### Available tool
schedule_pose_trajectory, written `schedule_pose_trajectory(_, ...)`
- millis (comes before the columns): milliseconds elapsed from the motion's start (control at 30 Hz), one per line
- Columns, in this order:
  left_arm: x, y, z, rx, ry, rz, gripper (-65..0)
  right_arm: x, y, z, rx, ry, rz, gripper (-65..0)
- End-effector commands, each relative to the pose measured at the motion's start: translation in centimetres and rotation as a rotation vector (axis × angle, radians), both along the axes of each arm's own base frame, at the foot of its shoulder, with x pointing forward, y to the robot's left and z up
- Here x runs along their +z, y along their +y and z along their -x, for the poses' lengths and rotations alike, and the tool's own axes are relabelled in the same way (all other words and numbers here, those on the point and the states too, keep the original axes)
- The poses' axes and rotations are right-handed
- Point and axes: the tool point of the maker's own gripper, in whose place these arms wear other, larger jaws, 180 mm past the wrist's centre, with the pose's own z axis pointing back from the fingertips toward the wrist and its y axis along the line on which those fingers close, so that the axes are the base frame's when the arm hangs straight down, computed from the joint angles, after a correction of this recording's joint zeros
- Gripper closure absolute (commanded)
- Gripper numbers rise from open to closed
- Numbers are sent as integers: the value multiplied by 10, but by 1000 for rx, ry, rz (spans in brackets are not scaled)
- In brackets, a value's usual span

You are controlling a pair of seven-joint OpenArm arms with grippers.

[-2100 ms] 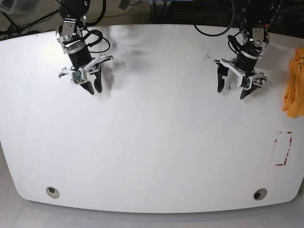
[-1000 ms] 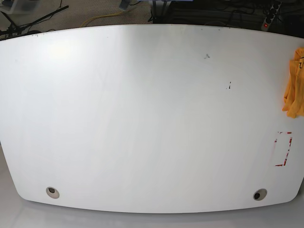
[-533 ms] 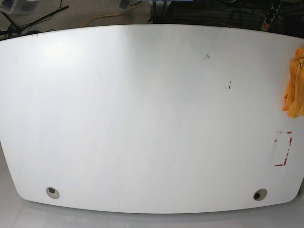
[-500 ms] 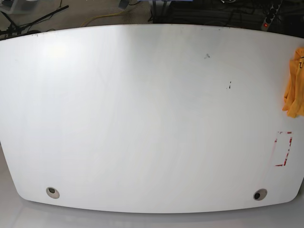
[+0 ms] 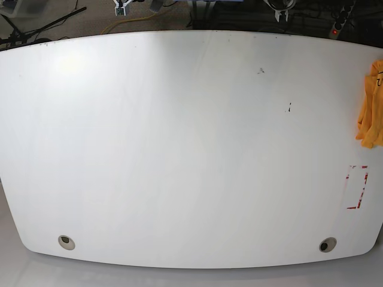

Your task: Fold the T-shirt properly

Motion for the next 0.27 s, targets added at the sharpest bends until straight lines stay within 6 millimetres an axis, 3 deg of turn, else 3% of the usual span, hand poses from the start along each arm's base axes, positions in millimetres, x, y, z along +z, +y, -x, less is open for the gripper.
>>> schedule_pose_trajectory(0, 0, 5, -4, -3, -9, -13, -465, 1, 4, 2, -3, -2, -11, -138)
schedule_pose_trajectory(233, 0, 4, -7, 3, -16, -11, -465, 0, 7, 2, -4, -4, -15, -138)
